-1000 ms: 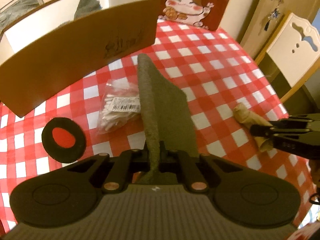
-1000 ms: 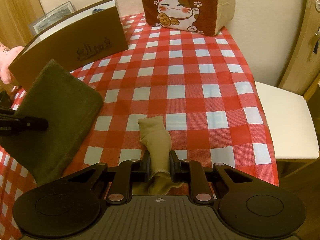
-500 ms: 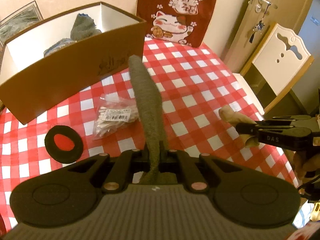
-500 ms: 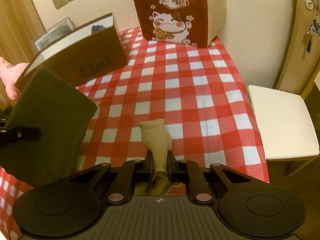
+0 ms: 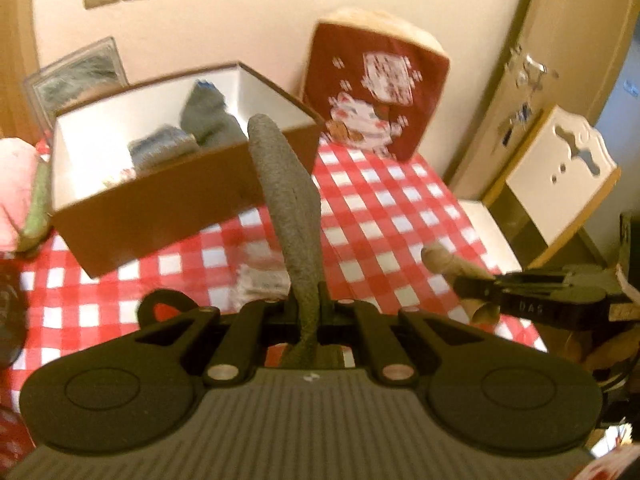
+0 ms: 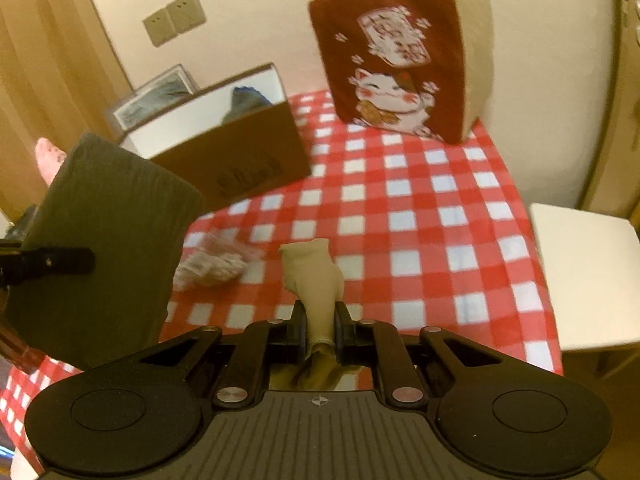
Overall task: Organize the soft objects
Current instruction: 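Carry the grey cloth and beige sock with both grippers toward the brown box, then lower the grey cloth and beige sock into the box and open both grippers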
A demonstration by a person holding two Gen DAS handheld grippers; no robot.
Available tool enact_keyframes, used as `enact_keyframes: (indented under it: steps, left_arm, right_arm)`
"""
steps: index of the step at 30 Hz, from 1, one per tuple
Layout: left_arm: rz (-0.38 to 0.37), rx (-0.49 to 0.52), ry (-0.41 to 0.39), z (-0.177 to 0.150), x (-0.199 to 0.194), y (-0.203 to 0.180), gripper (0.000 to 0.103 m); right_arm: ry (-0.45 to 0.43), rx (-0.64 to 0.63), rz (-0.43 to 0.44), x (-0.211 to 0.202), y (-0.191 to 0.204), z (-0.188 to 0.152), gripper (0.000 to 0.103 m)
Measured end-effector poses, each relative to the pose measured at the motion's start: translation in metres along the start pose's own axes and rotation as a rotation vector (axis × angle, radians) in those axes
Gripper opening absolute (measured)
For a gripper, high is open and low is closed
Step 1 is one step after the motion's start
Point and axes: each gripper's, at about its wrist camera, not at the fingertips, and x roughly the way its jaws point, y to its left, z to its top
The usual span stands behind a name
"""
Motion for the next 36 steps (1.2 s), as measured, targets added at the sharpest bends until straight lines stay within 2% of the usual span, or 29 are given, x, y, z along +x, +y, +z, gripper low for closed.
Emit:
enact_keyframes:
  steps: [10, 18, 29, 36]
  left_arm:
    - [0.081, -0.041, -0.091, 0.029, -0.031, 0.039, 0.004]
    - [0.145, -0.059, -0.162, 0.064, -0.042, 0.074, 0.004]
    - [0.22, -0.068, -0.23, 0.122, -0.029, 0.116, 0.004]
    - [0.265, -0.078, -0.213, 0.15, -0.001, 0.145, 0.004]
  right_arm:
    - [-0.031, -0.055, 0.09, 0.01, 0.038, 0.034, 0.013]
    - [-0.071, -0.105, 0.165, 0.027, 0.074, 0.076, 0.013]
    - [-0.135, -0.175, 0.199, 0.064, 0.113, 0.146, 0.013]
    - [-0.146, -0.211, 0.172, 0.091, 0.125, 0.181, 0.013]
